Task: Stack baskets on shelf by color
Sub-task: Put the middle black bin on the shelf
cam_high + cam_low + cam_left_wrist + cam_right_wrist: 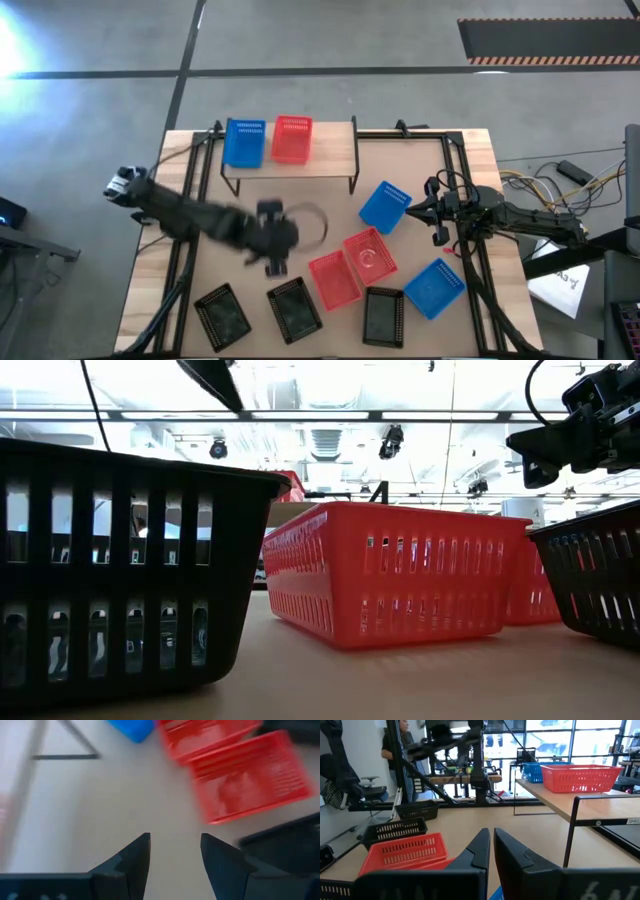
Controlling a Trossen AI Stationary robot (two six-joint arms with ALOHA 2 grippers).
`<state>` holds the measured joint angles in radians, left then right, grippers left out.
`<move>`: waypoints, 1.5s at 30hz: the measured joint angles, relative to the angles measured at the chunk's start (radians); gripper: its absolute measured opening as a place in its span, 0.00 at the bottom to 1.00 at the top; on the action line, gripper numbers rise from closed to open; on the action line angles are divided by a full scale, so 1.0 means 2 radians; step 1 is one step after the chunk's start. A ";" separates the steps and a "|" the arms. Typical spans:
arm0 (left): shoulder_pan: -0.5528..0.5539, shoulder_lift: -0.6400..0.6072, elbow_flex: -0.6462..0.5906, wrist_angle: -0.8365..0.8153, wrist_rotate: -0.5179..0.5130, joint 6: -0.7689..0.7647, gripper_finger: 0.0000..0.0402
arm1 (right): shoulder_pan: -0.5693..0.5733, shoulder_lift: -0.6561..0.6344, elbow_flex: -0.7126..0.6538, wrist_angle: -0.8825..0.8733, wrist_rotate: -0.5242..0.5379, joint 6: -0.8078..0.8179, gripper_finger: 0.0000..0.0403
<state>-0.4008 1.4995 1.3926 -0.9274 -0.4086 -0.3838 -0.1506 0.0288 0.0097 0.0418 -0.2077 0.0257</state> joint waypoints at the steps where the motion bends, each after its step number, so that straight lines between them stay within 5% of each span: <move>1: -0.021 0.004 -0.010 0.026 -0.008 -0.024 0.40 | 0.000 0.000 0.000 0.000 0.000 0.000 0.04; 7: -0.103 0.036 -0.061 0.175 -0.025 -0.100 0.40 | 0.000 0.000 0.000 0.000 0.000 0.000 0.04; 16: -0.129 0.093 -0.093 0.345 0.025 -0.105 0.40 | 0.000 0.000 0.000 0.000 0.000 0.000 0.04; 25: -0.156 0.125 -0.075 0.350 0.088 -0.079 0.40 | 0.000 0.000 0.000 0.000 0.000 0.000 0.04; 45: -0.189 0.225 -0.030 0.339 0.022 -0.209 0.40 | 0.000 0.000 0.000 0.000 0.000 0.000 0.04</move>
<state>-0.7792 1.9491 1.3327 -0.2490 -0.3640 -0.8022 -0.1508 0.0288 0.0097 0.0418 -0.2077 0.0257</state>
